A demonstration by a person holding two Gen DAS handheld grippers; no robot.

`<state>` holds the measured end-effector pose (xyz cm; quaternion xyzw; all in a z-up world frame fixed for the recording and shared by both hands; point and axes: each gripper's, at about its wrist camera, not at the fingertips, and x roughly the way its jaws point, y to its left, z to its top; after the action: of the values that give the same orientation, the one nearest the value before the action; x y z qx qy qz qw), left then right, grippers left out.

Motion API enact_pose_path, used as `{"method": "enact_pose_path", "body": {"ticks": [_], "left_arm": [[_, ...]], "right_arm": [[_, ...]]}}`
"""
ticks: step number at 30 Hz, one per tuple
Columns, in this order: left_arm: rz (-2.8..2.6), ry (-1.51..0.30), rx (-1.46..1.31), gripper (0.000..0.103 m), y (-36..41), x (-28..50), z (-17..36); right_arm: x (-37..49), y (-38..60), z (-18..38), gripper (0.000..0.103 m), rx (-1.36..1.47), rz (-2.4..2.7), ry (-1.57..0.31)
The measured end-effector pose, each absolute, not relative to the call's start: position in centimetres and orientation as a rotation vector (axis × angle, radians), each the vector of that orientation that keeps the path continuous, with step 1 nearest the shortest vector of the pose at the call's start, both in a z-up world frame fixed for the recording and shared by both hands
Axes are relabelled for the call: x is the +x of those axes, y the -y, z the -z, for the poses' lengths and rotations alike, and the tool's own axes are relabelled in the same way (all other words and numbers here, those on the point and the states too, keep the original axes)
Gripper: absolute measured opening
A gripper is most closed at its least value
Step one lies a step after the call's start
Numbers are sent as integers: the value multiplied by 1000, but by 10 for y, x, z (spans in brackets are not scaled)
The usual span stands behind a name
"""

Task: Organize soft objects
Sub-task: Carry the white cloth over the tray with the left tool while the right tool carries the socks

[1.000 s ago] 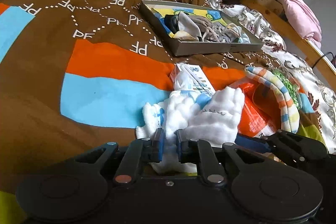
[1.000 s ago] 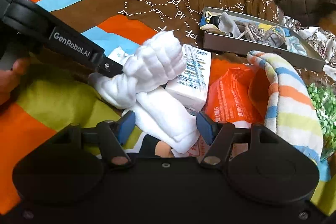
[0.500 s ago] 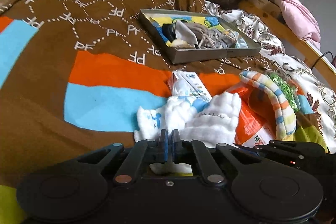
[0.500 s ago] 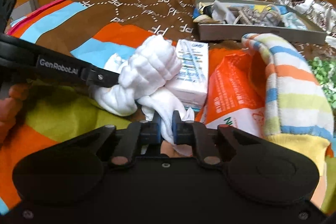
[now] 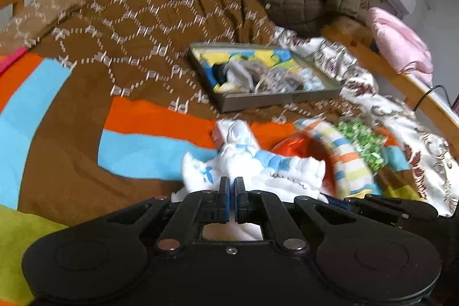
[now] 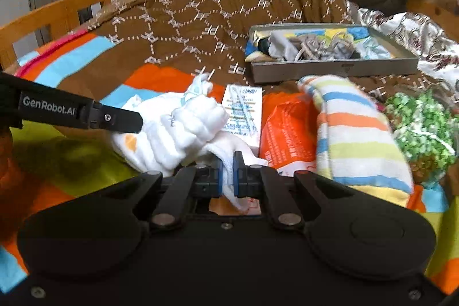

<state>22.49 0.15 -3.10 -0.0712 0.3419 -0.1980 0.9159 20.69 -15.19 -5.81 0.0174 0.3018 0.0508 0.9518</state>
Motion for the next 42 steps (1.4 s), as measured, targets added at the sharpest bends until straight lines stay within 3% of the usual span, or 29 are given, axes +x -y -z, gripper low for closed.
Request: {"method": "enact_pose_path", "body": {"ticks": [22, 42], "left_arm": [[263, -494, 18, 1, 20, 156, -66], [277, -414, 82, 1, 60, 159, -121]], "right_arm": [[148, 185, -4, 2, 134, -114, -410], [119, 221, -21, 2, 228, -42, -280]]}}
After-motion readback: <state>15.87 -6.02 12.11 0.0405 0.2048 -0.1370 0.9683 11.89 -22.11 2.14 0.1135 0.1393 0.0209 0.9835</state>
